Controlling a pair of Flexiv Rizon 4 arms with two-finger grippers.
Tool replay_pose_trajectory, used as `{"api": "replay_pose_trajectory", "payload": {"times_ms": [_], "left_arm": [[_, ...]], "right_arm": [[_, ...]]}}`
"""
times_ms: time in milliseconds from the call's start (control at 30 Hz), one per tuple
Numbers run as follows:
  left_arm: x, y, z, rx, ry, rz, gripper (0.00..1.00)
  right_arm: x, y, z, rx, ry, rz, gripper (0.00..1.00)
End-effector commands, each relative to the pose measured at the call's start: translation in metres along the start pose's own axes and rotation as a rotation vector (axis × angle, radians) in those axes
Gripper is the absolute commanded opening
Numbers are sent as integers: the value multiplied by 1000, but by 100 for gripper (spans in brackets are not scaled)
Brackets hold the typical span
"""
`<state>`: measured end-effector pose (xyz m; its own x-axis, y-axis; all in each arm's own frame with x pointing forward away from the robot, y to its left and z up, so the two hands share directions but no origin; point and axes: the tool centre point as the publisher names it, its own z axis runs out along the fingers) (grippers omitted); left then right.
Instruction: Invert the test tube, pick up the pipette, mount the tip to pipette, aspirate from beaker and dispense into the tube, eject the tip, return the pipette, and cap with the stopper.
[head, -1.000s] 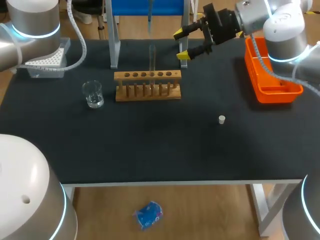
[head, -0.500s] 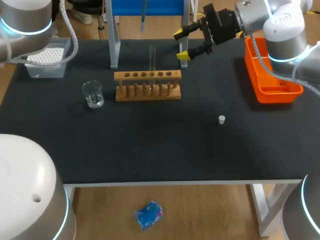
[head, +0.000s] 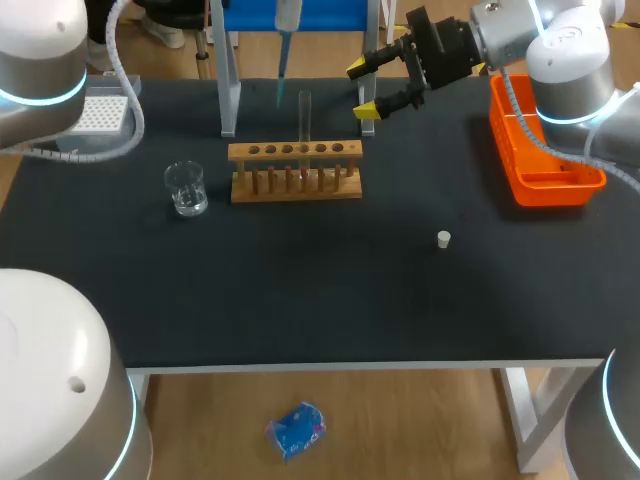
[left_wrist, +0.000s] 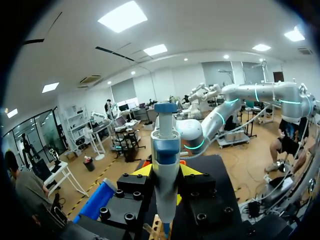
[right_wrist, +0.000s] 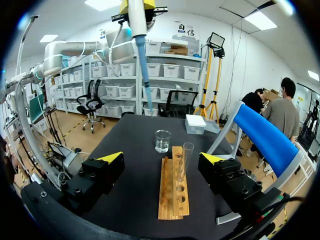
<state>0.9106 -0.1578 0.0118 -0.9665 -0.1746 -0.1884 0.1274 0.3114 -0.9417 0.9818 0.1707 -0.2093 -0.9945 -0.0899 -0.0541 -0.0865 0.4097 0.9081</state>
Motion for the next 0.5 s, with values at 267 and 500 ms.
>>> {"api": "replay_pose_trajectory", "payload": {"times_ms": [267, 500], "left_arm": [[53, 16, 21, 59, -36, -15, 0], [70, 31, 33, 59, -24, -22, 0]], "right_arm": [[0, 0, 0, 1, 0, 0, 100], [0, 0, 0, 1, 0, 0, 100]]}}
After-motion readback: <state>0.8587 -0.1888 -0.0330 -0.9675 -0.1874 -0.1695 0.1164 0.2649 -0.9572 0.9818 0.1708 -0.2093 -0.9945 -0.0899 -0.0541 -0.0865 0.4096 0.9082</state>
